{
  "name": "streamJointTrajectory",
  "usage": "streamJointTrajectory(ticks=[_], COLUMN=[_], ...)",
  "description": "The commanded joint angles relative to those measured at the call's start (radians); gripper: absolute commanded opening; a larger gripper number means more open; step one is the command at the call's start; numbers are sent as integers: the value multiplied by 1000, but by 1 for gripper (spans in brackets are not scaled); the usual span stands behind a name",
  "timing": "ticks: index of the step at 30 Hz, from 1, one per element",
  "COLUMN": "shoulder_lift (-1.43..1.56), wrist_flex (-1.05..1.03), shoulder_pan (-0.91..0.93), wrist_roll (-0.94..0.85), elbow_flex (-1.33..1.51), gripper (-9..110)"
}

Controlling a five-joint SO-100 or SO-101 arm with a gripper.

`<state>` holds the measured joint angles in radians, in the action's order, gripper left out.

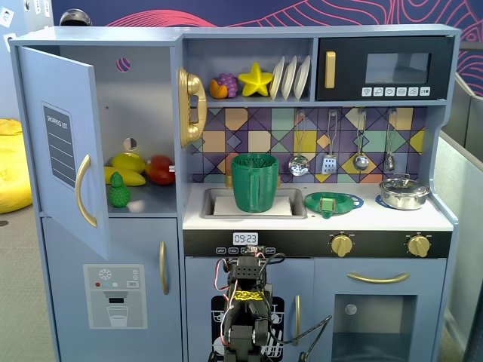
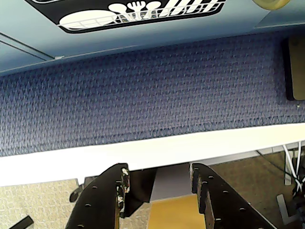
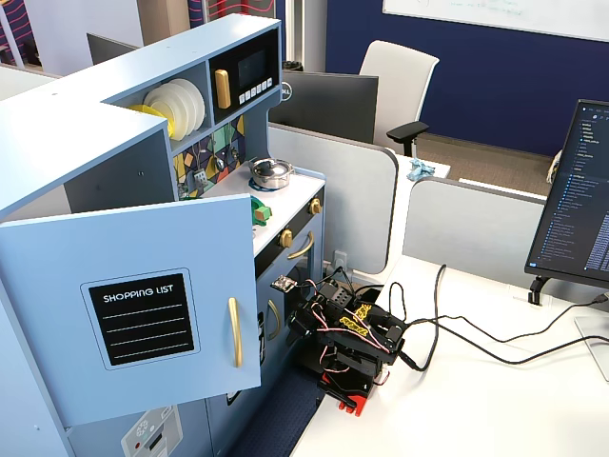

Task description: Pick up the green pineapple from the left cabinet and place it in the green recipient

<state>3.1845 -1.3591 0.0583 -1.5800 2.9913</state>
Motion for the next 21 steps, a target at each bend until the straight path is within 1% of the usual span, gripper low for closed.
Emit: streamJointTrajectory(ticks=[1,9,13,16,18,19,21], shoulder_lift=[-6,-6,-6,-14,-41,-43,-61], wrist_flex=[-173,-170,-52,133,316,425,667], shoulder_pan=[92,83,-37,-222,-364,-436,-574], wrist_roll=[28,6,35,104,124,83,-61], elbow_flex=[6,6,2,-72,-135,-158,-184], gripper=[0,0,0,0,0,0,0])
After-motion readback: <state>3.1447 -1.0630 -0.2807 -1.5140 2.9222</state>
